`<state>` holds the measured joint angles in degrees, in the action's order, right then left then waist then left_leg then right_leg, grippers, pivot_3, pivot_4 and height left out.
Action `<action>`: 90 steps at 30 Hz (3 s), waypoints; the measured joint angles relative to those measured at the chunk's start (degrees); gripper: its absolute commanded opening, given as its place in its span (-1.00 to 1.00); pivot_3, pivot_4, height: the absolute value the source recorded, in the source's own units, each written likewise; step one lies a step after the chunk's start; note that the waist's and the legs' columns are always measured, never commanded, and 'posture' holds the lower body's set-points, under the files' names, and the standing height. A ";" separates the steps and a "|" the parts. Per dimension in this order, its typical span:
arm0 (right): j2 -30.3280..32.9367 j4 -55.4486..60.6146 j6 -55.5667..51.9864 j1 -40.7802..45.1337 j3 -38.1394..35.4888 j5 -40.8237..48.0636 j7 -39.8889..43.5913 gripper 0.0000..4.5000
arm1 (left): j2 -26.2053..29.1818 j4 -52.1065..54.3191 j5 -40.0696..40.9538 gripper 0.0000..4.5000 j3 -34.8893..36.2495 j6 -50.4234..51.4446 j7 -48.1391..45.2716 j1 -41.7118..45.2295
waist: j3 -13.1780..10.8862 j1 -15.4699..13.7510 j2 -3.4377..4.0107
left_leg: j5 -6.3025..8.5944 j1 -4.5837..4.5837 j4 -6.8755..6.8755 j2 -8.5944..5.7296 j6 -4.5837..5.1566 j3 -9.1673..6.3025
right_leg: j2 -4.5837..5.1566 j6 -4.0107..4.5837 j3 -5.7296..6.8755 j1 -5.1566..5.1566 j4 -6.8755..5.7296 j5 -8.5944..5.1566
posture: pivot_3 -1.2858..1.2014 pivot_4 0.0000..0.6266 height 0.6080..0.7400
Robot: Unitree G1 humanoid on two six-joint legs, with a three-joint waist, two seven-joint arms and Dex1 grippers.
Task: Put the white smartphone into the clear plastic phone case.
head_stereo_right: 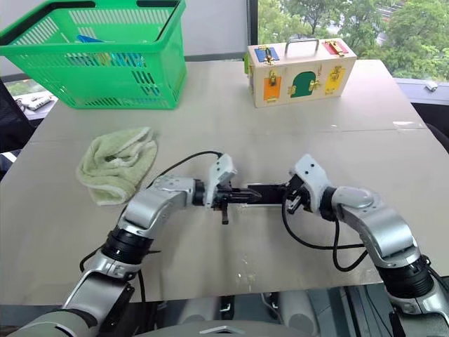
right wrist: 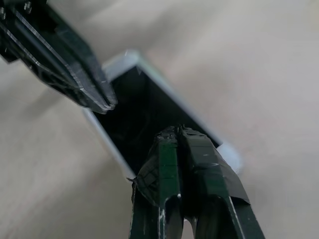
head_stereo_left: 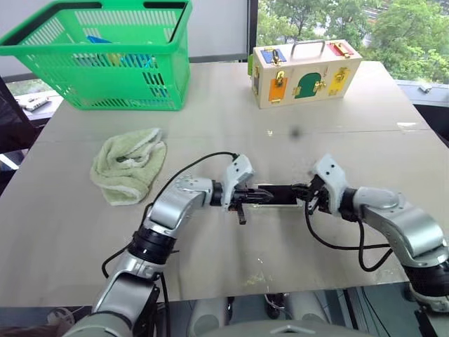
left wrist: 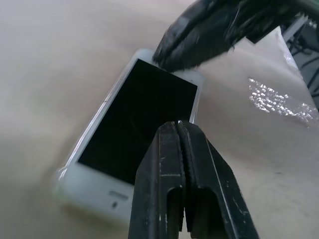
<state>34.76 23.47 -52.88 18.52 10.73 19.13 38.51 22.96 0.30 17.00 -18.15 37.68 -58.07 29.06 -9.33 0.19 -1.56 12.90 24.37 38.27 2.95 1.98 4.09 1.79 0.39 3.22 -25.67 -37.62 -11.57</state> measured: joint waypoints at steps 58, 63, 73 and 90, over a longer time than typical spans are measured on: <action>11.81 -0.93 0.05 0.35 1.42 1.18 13.12 -1.00 | 0.72 -0.30 -1.79 -0.97 -0.45 -2.94 2.70 -1.27 | 0.52 -1.01 0.12 | 0.01 -0.57 -0.77 0.02 -0.02 -0.28 | 0.27 -0.02 0.62 0.76 0.99 -0.05 | 0.03 -0.52 1.00; 13.01 -2.29 -1.58 2.36 4.77 0.24 12.86 -1.00 | 1.10 -0.29 -2.01 -0.97 -0.51 -3.13 2.51 -1.66 | 0.53 -1.01 0.07 | 0.01 -0.60 -0.77 0.01 -0.02 -0.27 | 0.31 -0.02 0.63 0.78 1.00 -0.05 | 0.03 -0.52 1.00; 11.65 -6.48 -0.39 6.47 9.18 -2.21 14.47 -1.00 | 1.89 0.97 -2.06 -0.97 -0.37 -2.81 2.96 -2.86 | 0.89 -0.86 -0.47 | 0.02 -0.71 -0.77 0.13 -0.03 -0.36 | 0.46 -0.02 0.65 0.87 1.00 -0.04 | 0.03 -0.52 1.00; -4.84 -3.41 11.82 -6.42 -18.54 4.68 -0.72 -0.25 | -6.13 5.23 10.90 -0.43 16.55 -8.62 8.52 -6.12 | 0.19 -1.02 0.10 | 0.01 -0.38 -0.87 0.03 -0.02 -0.03 | 0.20 -0.38 0.40 0.50 0.94 0.03 | 0.03 -0.52 1.00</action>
<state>29.92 20.06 -41.06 12.11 -7.81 23.81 37.79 16.83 5.53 27.89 -1.60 29.06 -49.55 22.94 -9.14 -0.83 -1.46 12.91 23.99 37.39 2.98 1.96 4.06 1.99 0.01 3.63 -25.16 -36.68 -11.53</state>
